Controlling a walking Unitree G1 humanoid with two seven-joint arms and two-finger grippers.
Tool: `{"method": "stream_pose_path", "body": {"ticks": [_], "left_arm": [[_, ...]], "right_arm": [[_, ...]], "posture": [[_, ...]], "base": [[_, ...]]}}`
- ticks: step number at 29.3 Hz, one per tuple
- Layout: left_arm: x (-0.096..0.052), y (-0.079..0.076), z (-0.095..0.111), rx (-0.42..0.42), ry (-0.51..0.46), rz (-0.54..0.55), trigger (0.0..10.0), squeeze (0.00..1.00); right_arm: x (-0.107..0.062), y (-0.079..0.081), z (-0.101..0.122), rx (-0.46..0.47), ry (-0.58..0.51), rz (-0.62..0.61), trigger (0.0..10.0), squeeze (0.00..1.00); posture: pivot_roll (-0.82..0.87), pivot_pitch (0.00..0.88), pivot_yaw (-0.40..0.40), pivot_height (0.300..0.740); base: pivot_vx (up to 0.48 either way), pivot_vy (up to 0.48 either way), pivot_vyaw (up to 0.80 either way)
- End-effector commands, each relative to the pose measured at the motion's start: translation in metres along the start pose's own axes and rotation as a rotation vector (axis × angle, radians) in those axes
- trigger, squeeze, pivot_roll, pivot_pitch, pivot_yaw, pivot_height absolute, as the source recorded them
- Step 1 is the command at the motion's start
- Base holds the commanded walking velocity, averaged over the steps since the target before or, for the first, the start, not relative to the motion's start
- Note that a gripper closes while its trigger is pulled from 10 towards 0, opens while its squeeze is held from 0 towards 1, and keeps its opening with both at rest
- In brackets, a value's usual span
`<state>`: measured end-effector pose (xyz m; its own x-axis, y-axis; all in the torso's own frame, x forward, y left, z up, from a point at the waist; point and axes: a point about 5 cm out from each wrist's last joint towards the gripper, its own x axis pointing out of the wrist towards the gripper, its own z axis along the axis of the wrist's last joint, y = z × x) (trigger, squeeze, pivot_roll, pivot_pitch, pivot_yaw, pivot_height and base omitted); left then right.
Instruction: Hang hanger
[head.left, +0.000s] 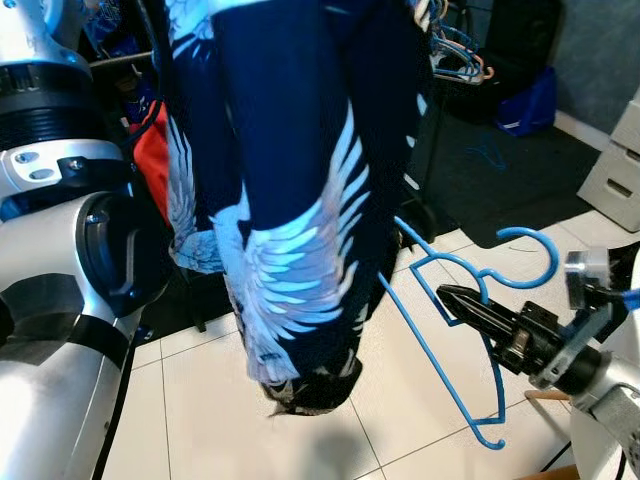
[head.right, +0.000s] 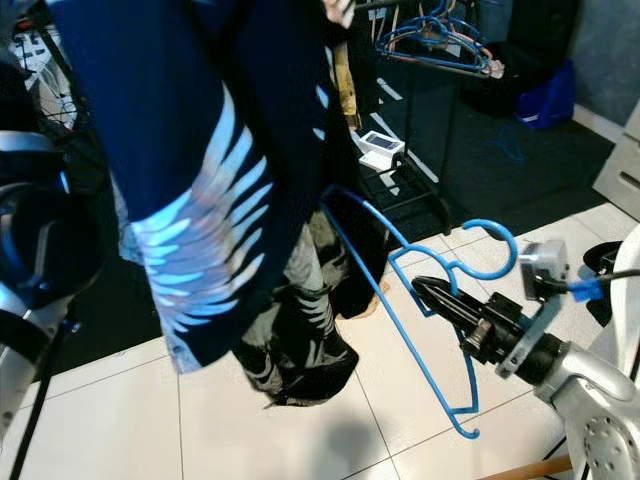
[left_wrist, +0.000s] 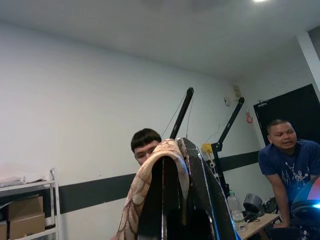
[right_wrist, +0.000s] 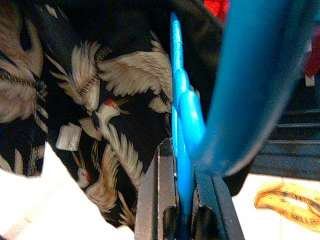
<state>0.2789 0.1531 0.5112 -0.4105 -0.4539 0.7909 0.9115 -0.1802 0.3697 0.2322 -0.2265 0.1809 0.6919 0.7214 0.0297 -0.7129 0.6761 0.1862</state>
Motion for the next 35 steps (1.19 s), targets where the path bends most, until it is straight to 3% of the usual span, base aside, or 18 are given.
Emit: {"method": "stream_pose_path", "body": {"ticks": [1,5,9,10,12,18,23,26,29,31,35], "left_arm": [[0.010,-0.008,0.008,0.022,-0.005,-0.053,10.0,0.00],[0.011,-0.009,0.008,0.020,-0.005,-0.056,10.0,0.00],[0.012,-0.011,0.002,-0.019,-0.014,-0.064,10.0,0.00],[0.012,-0.011,0.002,-0.019,-0.014,-0.064,10.0,0.00],[0.012,-0.012,-0.002,-0.033,-0.006,-0.064,10.0,0.00],[0.012,-0.013,-0.006,-0.039,0.004,-0.060,10.0,0.00],[0.012,-0.013,-0.007,-0.038,0.003,-0.053,10.0,0.00],[0.011,-0.015,-0.009,-0.053,-0.010,-0.051,10.0,0.00],[0.010,-0.016,-0.010,-0.060,-0.014,-0.051,10.0,0.00],[-0.004,-0.022,-0.024,-0.114,-0.016,-0.039,10.0,0.00],[-0.021,-0.029,-0.039,-0.160,-0.010,-0.011,10.0,0.00]], "right_arm": [[0.001,-0.002,-0.001,-0.019,0.006,-0.008,10.0,0.00],[0.003,-0.003,0.003,-0.020,-0.030,0.002,10.0,0.00],[0.033,-0.003,0.028,0.000,-0.219,0.124,10.0,0.00],[0.033,-0.003,0.028,0.000,-0.219,0.124,10.0,0.00],[0.055,-0.006,0.036,-0.006,-0.266,0.161,10.0,0.00],[0.076,-0.006,0.045,-0.020,-0.298,0.195,10.0,0.00],[0.084,-0.009,0.053,-0.030,-0.335,0.184,10.0,0.00],[0.090,-0.021,0.073,-0.029,-0.439,0.088,10.0,0.00],[0.092,-0.024,0.077,-0.023,-0.464,0.069,10.0,0.00],[0.095,-0.028,0.107,-0.001,-0.612,0.028,10.0,0.00],[0.097,-0.027,0.128,0.008,-0.712,0.028,10.0,0.00]], "posture": [[0.02,0.080,0.090,0.740],[0.02,0.079,0.091,0.740],[0.03,0.074,0.088,0.740],[0.03,0.074,0.088,0.740],[0.05,0.068,0.082,0.740],[0.05,0.066,0.080,0.740],[0.05,0.064,0.076,0.740],[0.06,0.060,0.072,0.740],[0.06,0.060,0.072,0.740],[0.05,0.048,0.067,0.740],[0.05,0.043,0.066,0.740]], "base": [[0.000,0.000,0.00],[0.000,0.000,0.00],[0.000,0.000,0.00],[0.000,0.000,0.00],[0.000,0.000,0.00],[0.000,0.000,0.00],[0.000,0.000,0.00],[0.000,0.000,0.00],[0.000,0.000,0.00],[0.000,0.000,0.00],[0.000,0.000,0.00]]}}
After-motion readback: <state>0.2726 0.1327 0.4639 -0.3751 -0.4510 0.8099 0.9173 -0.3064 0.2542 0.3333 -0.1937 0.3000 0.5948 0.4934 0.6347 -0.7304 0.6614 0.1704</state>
